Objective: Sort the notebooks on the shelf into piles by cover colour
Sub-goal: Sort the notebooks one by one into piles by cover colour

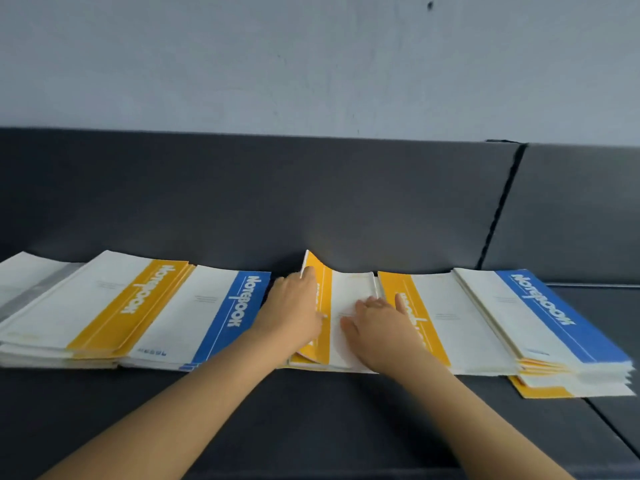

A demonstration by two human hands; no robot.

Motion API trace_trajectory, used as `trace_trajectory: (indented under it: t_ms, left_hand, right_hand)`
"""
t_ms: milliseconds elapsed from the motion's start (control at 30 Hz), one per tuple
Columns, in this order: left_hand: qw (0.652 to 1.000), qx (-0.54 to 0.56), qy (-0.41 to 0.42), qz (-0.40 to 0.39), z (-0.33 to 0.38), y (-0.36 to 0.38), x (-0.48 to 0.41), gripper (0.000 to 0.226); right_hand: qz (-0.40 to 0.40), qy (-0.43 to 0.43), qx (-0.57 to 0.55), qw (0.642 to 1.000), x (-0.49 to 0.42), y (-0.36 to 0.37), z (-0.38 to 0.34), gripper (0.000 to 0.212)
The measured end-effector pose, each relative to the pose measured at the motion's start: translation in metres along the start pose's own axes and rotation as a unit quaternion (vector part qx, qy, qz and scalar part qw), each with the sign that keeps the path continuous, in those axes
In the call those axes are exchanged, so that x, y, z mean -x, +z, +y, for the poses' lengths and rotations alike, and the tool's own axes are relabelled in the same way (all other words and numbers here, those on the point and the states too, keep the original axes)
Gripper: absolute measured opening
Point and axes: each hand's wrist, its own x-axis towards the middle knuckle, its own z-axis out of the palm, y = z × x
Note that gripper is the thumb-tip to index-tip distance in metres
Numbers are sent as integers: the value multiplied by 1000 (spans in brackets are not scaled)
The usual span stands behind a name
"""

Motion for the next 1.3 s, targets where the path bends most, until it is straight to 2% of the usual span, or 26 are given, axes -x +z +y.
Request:
trace_trajectory:
  t_ms: [100,233,333,400,467,533,700,800,867,933,1000,1067,1133,1167,1233,1267,1300]
  left_hand:
    - [971,237,-12,25,-4,-2,-4,64]
    - [926,373,-23,50,-21,-8,-6,52]
    - [910,409,-30,64,-36,-13,-4,34]
    - [928,366,-44,63,-46,-15,-2,17]
    - [949,308,-47,56,-60,-16,-1,16]
    - [949,307,-36,59,-78,-20,2,16]
    - [889,442,-66,100,-162,-63,13,15]
    - [860,497,-86,76,-229,-85,22,25]
    - [870,484,-80,43,-270,-96,27,37]
    - [879,472,-65,-15,-302,-106,32,51]
    - [877,470,-44,-87,-328,-120,35,54]
    - [879,447,-8,-164,-349,-138,34,50]
    - [887,408,19,-213,-362,-152,30,45]
    - [887,410,17,-214,-366,-155,27,42]
    - [876,454,-16,-165,-371,-153,17,32]
    - [864,484,-39,-131,-373,-150,13,27]
    - [850,514,-61,-102,-375,-146,9,24]
  right_hand:
    - [-1,-10,-54,998,-5,0,2,55]
    - [25,-21,-145,989,3,-17,-7,57]
    - [60,-11,-234,970,6,-32,-24,61]
    - [76,-14,-244,967,1,-36,-39,69]
    - [79,-9,-232,969,-3,-39,-60,75]
    - [73,-3,-222,972,-9,-38,-86,76]
    - [110,-11,-259,959,-24,-30,-169,67]
    - [116,-21,-283,952,-35,-23,-231,64]
    - [99,-21,-277,956,-43,-15,-267,64]
    - [80,-8,-266,961,-48,-5,-294,70]
    - [94,-13,-233,968,-50,1,-311,80]
    - [120,-77,-172,975,-51,-1,-320,89]
    - [93,-157,-143,973,-55,-11,-326,81]
    - [74,-176,-149,970,-57,-17,-329,68]
    - [78,-167,-159,970,-63,-23,-336,29]
    - [83,-149,-183,968,-65,-27,-336,19]
    - [80,-124,-221,964,-67,-30,-334,20]
